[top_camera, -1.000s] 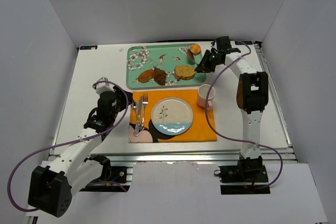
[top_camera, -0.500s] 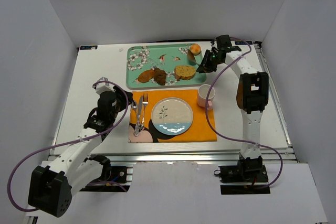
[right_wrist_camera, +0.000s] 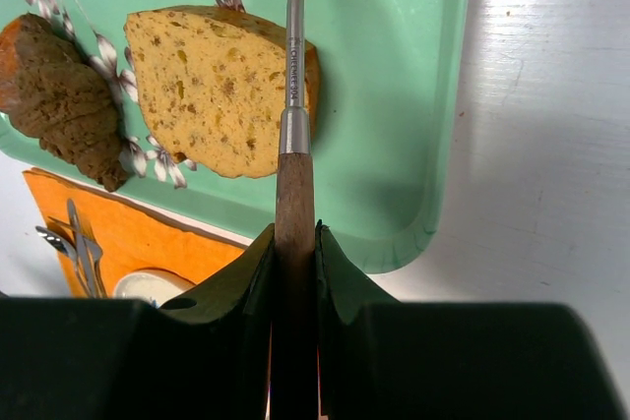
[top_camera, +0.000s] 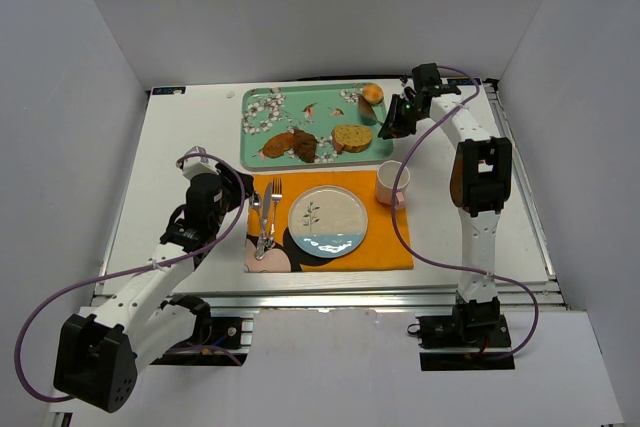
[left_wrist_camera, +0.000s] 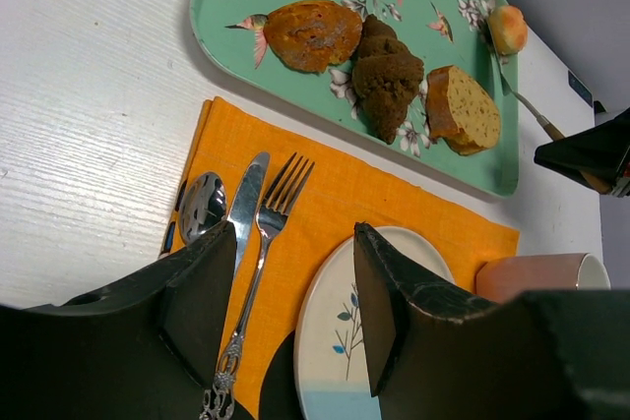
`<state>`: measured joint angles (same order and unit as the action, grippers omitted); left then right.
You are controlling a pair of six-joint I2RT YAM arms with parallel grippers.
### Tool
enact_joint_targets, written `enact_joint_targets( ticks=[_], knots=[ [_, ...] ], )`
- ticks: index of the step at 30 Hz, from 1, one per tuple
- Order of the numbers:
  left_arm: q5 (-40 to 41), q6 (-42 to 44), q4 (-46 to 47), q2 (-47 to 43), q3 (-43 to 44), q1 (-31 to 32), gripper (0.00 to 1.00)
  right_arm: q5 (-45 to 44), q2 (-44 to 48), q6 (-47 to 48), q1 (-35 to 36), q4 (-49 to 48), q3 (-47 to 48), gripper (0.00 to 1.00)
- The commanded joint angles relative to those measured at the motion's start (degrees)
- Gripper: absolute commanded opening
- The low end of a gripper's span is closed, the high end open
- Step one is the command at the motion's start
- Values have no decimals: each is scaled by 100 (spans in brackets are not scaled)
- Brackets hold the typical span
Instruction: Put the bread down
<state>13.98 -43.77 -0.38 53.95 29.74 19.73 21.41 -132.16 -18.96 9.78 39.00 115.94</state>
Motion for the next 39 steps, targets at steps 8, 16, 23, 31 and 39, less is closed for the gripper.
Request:
enact_joint_targets(
  ticks=[8,16,23,31,39],
  knots=[
    [-35,-26,188,-52,6,5,61,-392,-64,472,-55,142,429,0],
    [-44,-35,214,-60,-12,5,61,-576,-100,639,-55,230,526,0],
    [-27,-44,205,-96,-29,5,61,-638,-108,718,-55,309,544,0],
    [-9,-44,196,-131,-47,5,61,-560,-73,833,-55,415,500,0],
    [0,-35,196,-157,-56,14,61,-321,41,806,-29,494,509,0]
  ],
)
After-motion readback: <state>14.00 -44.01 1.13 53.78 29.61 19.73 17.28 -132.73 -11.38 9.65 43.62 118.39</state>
